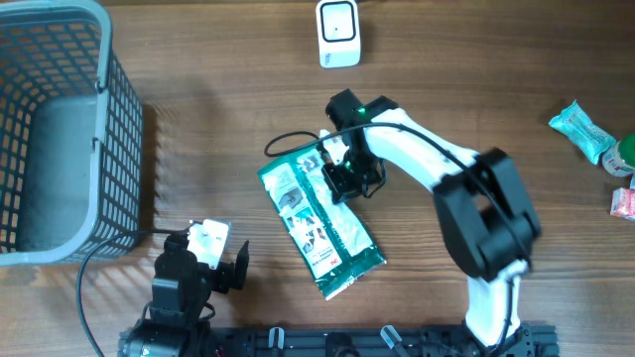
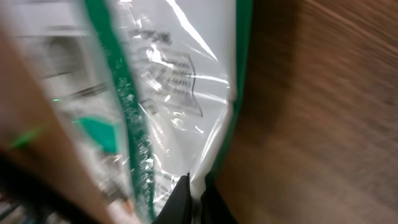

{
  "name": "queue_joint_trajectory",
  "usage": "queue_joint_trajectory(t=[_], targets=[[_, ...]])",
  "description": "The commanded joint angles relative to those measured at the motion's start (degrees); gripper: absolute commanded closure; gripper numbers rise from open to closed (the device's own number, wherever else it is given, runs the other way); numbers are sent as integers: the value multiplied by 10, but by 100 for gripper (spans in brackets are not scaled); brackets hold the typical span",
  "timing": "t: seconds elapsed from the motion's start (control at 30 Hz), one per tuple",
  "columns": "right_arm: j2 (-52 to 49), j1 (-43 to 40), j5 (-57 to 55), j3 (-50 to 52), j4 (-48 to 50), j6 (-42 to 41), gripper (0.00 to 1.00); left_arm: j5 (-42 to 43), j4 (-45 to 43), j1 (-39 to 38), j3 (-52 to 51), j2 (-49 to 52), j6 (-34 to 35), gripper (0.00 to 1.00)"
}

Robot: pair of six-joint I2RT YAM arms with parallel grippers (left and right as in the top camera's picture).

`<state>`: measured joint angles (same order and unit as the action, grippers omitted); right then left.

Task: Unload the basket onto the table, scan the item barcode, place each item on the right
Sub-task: 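Lift gloves pack with right gripper and turn it over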

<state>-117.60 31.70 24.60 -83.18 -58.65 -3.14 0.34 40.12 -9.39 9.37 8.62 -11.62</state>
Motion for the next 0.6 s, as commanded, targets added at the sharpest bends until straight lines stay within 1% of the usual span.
queue_joint_trajectory(t=[0.0,0.07,0.17,0.2,0.23,0.27,0.3,0.37,0.43,0.5,0.53,0.57], targets=[[120,2,127,-5,8,94,96,3,0,-2,-1,-3,5,0],[166,2,169,-5,10,115,95,3,0,-2,-1,-3,5,0],[193,2,169,-5,2,122,95,3,0,-2,-1,-3,5,0],[193,3,137,-5,-5,118,95,3,0,-2,-1,-3,5,0],[193,3,81,-5,-19,107,95,3,0,-2,-1,-3,5,0],[193,3,54,-5,-26,103,95,3,0,-2,-1,-3,5,0],[193,2,39,-5,-33,106,96,3,0,-2,-1,-3,5,0],[193,2,39,-5,-16,97,96,3,0,-2,-1,-3,5,0],[193,1,38,-5,8,26,96,3,0,-2,-1,-3,5,0],[193,1,15,-5,28,-87,96,3,0,-2,-1,-3,5,0],[193,1,-20,-5,46,-161,96,3,0,-2,-1,-3,5,0],[193,2,-49,-5,59,-180,96,3,0,-2,-1,-3,5,0]])
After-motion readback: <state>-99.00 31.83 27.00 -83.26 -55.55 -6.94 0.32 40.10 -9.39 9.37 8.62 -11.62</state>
